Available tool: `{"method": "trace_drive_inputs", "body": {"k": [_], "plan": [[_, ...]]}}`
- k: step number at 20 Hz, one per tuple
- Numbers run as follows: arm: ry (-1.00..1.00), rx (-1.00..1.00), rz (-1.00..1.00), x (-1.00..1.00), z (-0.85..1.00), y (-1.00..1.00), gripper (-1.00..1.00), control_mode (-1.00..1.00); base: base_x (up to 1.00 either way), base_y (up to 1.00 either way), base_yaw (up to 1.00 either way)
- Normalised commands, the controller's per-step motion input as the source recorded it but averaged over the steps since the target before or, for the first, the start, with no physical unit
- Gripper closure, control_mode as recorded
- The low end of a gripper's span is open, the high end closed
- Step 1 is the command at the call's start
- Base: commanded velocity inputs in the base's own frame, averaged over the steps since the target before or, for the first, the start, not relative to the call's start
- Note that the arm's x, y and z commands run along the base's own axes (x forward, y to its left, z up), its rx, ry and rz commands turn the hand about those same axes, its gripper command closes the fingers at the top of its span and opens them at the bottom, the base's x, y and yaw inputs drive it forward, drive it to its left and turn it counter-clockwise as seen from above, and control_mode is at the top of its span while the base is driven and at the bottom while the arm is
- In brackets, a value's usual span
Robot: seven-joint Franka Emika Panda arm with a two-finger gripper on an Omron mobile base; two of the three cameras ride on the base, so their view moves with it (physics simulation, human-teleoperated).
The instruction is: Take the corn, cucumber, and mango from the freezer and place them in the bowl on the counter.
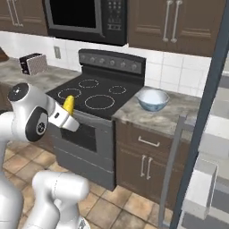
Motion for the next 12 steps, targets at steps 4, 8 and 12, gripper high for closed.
{"method": "trace_drive_inputs", "body": {"k": [4,8,12], "plan": [[0.00,0.00,0.00,0.00,0.00,0.00,1.00,1.00,1.00,0.02,-0.26],[0.00,0.00,0.00,0.00,0.00,0.00,1.00,1.00,1.00,-0.19,-0.32],[0.00,0.00,0.00,0.00,0.00,0.00,1.00,1.00,0.96,-0.12,-0.41]]}}
